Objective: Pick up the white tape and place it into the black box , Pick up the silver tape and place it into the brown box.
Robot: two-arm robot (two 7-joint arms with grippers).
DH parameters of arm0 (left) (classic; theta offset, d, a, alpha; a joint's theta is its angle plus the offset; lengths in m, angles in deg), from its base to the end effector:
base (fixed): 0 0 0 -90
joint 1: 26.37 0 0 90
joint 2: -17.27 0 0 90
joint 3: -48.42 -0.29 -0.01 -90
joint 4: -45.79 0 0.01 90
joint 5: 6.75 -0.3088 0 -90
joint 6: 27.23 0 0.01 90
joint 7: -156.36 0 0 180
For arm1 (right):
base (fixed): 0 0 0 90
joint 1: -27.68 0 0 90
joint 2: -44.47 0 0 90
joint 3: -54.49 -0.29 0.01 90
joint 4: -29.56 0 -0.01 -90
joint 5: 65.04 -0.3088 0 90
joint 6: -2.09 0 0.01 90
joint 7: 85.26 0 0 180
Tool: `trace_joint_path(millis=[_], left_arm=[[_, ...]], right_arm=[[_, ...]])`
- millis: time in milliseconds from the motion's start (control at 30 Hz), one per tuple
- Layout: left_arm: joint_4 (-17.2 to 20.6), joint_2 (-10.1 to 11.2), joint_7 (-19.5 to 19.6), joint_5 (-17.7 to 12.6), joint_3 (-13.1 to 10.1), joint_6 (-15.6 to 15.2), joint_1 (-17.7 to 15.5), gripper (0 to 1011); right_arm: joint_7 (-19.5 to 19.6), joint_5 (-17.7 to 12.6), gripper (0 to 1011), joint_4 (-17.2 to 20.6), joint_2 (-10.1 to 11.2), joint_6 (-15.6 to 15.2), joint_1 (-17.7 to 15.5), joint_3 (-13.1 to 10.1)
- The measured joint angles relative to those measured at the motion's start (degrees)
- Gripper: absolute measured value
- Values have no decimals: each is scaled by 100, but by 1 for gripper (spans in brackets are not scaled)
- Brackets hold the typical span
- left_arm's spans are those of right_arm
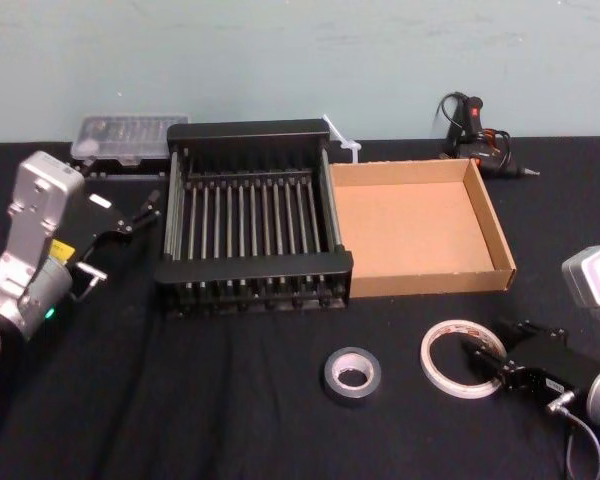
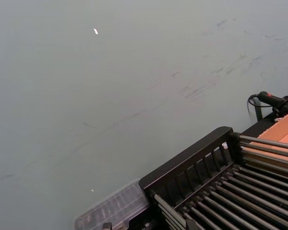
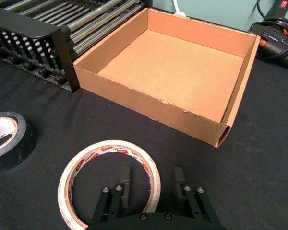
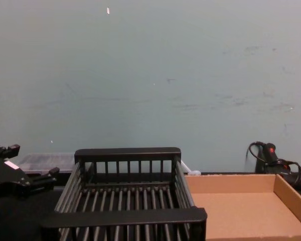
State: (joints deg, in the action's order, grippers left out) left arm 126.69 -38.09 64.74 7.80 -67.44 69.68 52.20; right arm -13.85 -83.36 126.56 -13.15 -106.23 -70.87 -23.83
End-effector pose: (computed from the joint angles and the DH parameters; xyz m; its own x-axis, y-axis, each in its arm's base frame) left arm 0.3581 0.0827 -0.3023 0.2923 0.8803 0.3736 -0.9553 0.2873 0.0702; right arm 0.2784 -0.0846 -0.3038 0.5288 -0.8477 0.0411 0.7524 0.4459 -0.4848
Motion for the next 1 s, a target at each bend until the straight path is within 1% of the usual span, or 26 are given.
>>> trace_joint_path(millis=[67, 133, 167, 200, 300, 400, 433, 467, 600, 1000], left_arm=[[0, 0, 0, 0, 0, 0, 0, 1001], [0, 0, 0, 0, 0, 0, 0, 1001], [0, 0, 0, 0, 0, 0, 0, 1001], [0, 0, 0, 0, 0, 0, 0, 1001], [0, 0, 0, 0, 0, 0, 0, 1001], [0, 0, 0, 0, 0, 0, 0, 1001], [0, 0, 0, 0, 0, 0, 0, 1001], [0, 0, 0, 0, 0, 0, 0, 1001], [0, 0, 0, 0, 0, 0, 0, 1001], [0, 0, 0, 0, 0, 0, 0, 1002]], right_arm=[[0, 0, 507, 0, 0, 0, 0, 0], [0, 0, 422, 0, 0, 0, 0, 0], [0, 0, 400, 0, 0, 0, 0, 0], [0, 0, 343, 0, 0, 0, 0, 0], [0, 0, 281, 0, 0, 0, 0, 0], [1, 0, 166, 0, 0, -1, 0, 0], [1, 0, 166, 0, 0, -1, 0, 0], [1, 0, 111, 0, 0, 0, 0, 0], [1, 0, 86, 0, 0, -1, 0, 0], [0, 0, 86, 0, 0, -1, 0, 0]])
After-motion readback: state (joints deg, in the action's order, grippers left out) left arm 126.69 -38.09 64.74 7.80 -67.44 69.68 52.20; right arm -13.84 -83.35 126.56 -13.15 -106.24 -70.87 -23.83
